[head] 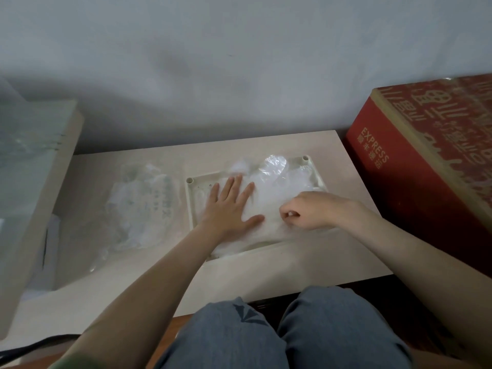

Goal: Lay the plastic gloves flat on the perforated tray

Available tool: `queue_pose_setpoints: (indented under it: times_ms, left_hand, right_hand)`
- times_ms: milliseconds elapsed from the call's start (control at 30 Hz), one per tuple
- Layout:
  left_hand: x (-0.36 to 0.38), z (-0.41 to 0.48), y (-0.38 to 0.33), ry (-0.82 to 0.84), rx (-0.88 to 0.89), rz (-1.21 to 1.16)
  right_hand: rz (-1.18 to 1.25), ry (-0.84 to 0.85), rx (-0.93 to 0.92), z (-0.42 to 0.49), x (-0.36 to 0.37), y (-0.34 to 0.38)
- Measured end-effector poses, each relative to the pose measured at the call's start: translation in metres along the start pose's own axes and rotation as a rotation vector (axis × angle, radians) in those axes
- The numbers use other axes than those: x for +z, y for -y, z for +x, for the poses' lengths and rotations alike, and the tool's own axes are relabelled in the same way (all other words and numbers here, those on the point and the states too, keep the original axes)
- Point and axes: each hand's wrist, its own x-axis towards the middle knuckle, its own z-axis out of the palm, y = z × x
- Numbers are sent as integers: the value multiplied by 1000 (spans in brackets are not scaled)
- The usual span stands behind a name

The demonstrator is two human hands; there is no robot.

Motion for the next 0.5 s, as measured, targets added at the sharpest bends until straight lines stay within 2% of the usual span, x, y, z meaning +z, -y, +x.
queue_pose_setpoints:
  times_ms: [100, 133, 233, 300, 367, 500]
  left_hand:
    - [-1, 0, -2, -5, 0, 13]
    - [-2, 0, -3, -11, -3, 19]
    - [-6, -2, -8, -48, -13, 72]
    - [-10, -1, -11, -70, -13, 118]
    - [-12, 0, -12, -80, -18, 136]
    - [-8, -1, -6, -64, -63, 73]
  right_hand:
    - [-93, -14, 57, -10, 0, -8]
    - [-75, -103, 50, -10, 2, -9]
    - [-59, -596, -180, 0, 7, -3]
    - [-98, -747, -262, 15, 13, 14]
    - [-41, -740, -179, 35, 29, 28]
    - [32, -507, 173, 56, 58, 26]
